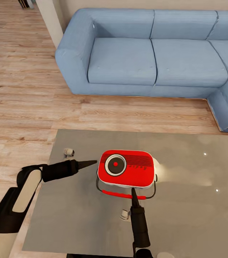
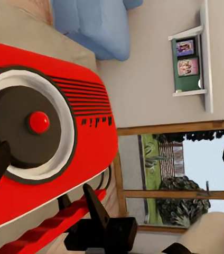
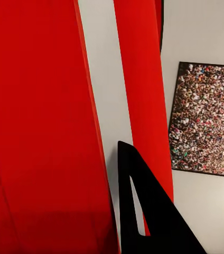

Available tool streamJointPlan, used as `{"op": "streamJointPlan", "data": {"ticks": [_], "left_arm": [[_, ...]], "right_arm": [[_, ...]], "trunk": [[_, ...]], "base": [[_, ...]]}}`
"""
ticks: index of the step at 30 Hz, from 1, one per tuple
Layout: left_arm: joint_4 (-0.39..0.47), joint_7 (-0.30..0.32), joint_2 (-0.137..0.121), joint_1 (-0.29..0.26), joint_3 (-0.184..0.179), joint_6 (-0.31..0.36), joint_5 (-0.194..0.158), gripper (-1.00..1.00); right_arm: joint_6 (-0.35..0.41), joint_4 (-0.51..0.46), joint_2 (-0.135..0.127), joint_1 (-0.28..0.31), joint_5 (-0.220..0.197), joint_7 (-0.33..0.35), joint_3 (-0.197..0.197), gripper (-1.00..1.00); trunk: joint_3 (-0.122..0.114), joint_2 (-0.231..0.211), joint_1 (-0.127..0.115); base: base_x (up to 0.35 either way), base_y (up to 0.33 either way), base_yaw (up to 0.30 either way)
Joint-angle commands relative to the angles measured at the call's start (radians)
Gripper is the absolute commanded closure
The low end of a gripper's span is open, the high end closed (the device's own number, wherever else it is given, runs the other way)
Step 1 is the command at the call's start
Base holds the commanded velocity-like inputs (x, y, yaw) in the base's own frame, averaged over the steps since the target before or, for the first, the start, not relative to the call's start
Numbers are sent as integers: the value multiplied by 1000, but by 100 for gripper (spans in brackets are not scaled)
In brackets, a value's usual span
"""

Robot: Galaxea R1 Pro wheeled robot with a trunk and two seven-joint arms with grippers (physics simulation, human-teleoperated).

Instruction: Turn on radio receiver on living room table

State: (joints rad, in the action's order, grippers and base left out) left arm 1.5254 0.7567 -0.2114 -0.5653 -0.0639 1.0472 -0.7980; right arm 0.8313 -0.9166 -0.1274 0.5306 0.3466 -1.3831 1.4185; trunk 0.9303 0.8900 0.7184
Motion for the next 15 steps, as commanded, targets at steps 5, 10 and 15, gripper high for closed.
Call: {"op": "streamJointPlan", "data": {"ticks": [5, 10, 15], "left_arm": [[-1, 0, 37, -8, -2, 0, 4, 100], [1, 0, 46, -14, -2, 0, 5, 100], [0, 0, 47, -17, -2, 0, 4, 100]], "right_arm": [[3, -1, -1, 0, 6, -1, 0, 100], [3, -3, -1, 0, 6, -1, 0, 100], [3, -8, -1, 0, 5, -1, 0, 100]], "trunk": [[0, 0, 0], [0, 0, 0], [0, 0, 0]], "base": [[0, 0, 0], [0, 0, 0], [0, 0, 0]]}}
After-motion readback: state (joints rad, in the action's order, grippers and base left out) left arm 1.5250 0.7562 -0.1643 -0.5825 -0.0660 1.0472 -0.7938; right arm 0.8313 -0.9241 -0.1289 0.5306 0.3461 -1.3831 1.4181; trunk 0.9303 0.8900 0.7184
